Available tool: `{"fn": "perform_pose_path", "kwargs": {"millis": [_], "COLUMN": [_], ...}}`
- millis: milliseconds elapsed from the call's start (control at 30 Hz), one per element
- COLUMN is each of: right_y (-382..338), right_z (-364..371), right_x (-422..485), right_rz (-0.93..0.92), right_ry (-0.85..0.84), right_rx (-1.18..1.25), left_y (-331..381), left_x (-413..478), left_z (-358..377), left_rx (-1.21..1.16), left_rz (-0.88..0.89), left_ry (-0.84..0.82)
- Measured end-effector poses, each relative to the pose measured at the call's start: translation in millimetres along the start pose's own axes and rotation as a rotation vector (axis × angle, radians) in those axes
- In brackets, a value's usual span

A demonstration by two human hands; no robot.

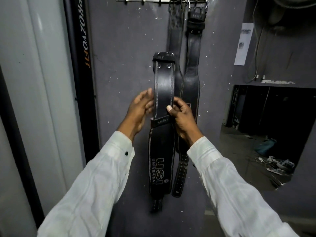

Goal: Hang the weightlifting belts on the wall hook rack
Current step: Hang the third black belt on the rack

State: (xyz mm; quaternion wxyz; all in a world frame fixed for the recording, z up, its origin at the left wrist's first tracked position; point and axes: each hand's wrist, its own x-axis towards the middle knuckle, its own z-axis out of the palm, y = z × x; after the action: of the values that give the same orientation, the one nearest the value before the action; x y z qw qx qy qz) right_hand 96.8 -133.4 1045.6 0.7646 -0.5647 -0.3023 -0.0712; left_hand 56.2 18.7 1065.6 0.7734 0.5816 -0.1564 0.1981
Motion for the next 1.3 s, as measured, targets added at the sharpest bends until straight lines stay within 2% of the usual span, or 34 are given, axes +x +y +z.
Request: {"fn": "perform_pose_path", "kwargs": {"millis": [133,200,333,433,600,767,833,967,1067,1300], "right_y": [7.6,-0.8,-39.6,-51.9,-26.1,-9.4,-6.5,1.6,7.8,23.1], "right_z": [-2.8,-9.7,-8.5,4.5,8.7,24.3,30.8,38.5,39.9,37.4], "right_x": [-14.9,-7.3,23.9,38.3,39.4,42.8,47.0,52.8,62.2,101.8], "right_rz": [0.106,0.181,0.105,0.016,-0.025,-0.115,-0.151,-0.221,-0.256,-0.23], "right_ry": [-0.177,-0.22,-0.101,-0.039,-0.081,-0.083,-0.057,-0.017,0.012,0.02], "right_rx": [-0.049,-0.041,-0.065,-0.294,-0.282,-0.331,-0.364,-0.435,-0.458,-0.446], "left_y": [21.8,13.7,-22.1,-38.2,-8.2,7.6,6.7,5.2,3.7,-4.1], "left_x": [30.1,30.2,13.8,-3.5,4.7,26.3,29.5,41.2,54.2,94.7], "left_z": [15.8,13.7,1.3,1.5,-11.6,-19.8,-23.3,-36.1,-41.7,-50.4], "left_rx": [0.151,0.244,0.332,0.38,0.14,0.497,0.526,0.374,0.299,0.152], "left_rz": [0.089,0.104,0.094,0.096,0.064,0.262,0.296,0.262,0.254,0.253], "left_ry": [0.26,0.327,0.269,0.162,0.12,0.197,0.228,0.143,0.14,0.099]}}
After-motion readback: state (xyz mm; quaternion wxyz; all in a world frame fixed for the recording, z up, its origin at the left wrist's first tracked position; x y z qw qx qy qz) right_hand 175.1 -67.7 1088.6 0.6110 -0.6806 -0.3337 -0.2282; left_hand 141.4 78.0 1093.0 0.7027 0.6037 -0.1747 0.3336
